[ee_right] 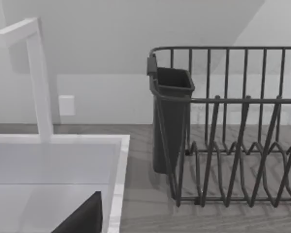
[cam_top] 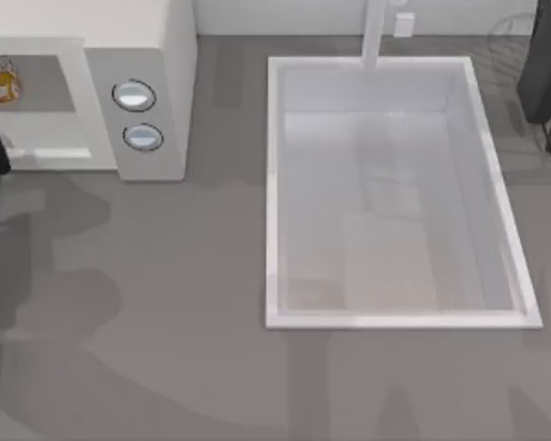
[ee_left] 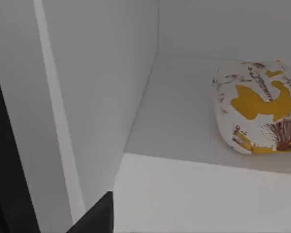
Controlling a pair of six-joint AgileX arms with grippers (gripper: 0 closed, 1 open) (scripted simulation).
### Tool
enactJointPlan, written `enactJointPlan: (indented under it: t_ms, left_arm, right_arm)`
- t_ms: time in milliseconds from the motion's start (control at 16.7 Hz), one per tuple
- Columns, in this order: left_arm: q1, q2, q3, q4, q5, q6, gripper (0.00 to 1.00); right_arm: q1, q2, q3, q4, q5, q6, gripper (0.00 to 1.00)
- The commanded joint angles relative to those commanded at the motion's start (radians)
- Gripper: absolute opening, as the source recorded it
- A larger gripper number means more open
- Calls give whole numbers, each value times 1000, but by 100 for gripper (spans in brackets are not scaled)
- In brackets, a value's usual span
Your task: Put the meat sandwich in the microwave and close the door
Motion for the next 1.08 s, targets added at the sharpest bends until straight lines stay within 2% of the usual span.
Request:
enactJointPlan:
  t_ms: [240, 420, 840, 1080]
  left_arm:
    - [-33, -58, -227, 62, 34, 38, 100]
    - [-55, -67, -311, 60, 53, 61, 100]
    - [-60, -74, -313, 44, 53, 62, 100]
    - [-61, -180, -303, -87, 52, 61, 100]
  right_arm:
    - [0, 0, 0, 0, 0, 0, 100]
    - [0, 0, 0, 0, 0, 0, 100]
    - [0, 0, 0, 0, 0, 0, 100]
    - [0, 0, 0, 0, 0, 0, 100]
